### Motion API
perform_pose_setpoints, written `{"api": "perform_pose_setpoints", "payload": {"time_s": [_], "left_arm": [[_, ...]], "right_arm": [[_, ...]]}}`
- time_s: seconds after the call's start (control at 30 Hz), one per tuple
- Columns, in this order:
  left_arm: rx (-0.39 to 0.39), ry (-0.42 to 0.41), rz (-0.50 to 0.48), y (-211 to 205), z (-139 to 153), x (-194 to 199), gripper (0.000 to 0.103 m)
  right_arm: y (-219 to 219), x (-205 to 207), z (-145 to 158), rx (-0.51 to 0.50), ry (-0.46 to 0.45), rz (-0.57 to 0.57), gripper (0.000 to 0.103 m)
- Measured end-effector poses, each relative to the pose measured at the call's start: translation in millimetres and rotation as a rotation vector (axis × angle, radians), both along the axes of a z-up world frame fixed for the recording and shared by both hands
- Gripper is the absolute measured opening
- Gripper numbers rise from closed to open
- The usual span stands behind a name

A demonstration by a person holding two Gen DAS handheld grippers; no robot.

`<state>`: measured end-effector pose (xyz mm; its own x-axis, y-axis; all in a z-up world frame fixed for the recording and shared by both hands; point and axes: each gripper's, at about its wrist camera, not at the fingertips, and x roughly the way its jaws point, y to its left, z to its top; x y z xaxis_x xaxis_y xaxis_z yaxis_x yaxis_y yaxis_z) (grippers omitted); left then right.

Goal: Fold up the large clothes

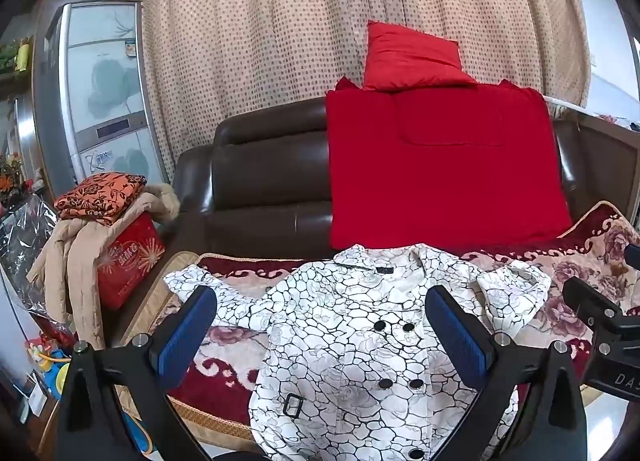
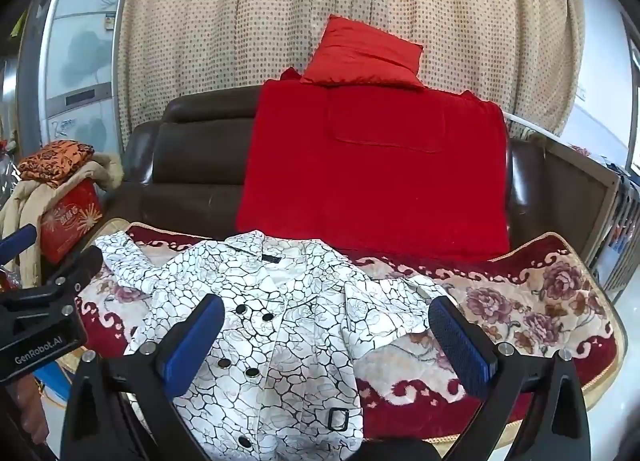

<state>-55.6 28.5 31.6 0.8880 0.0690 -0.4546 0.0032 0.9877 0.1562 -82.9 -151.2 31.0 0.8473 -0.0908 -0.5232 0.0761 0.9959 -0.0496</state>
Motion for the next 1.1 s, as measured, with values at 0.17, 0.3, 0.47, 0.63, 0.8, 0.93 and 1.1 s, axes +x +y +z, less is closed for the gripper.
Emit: {"api": "perform_pose_setpoints", "payload": {"time_s": [0.17, 0.3, 0.47, 0.63, 0.8, 0.93, 1.1], "left_arm": [[-0.005, 0.014, 0.000, 0.3, -6.9, 10.1, 0.103], [-0.009, 0.027, 0.001, 0.8, -12.8, 16.9, 0.103], [-0.015, 0.039, 0.005, 1.3, -19.1, 23.8, 0.103], [-0.015, 0.055, 0.009, 1.6, -25.4, 30.8, 0.103], [-0.015, 0.070, 0.013, 2.2, -31.3, 37.2, 0.103], [-0.010, 0.081, 0.015, 1.5, -36.3, 41.9, 0.103], [-0.001, 0.095, 0.020, -0.7, -41.8, 47.4, 0.103]], "right_arm": [[1.6, 9.5, -6.0, -0.005, 0.011, 0.001, 0.103], [1.6, 13.4, -6.1, -0.007, 0.022, -0.002, 0.103], [0.8, 20.7, -12.9, -0.018, 0.028, -0.003, 0.103], [2.0, 26.5, -15.7, -0.016, 0.044, -0.001, 0.103], [2.0, 34.0, -21.3, -0.010, 0.051, 0.005, 0.103], [1.9, 39.8, -25.1, -0.010, 0.049, 0.011, 0.103], [2.8, 46.1, -28.3, -0.002, 0.067, 0.012, 0.103]]}}
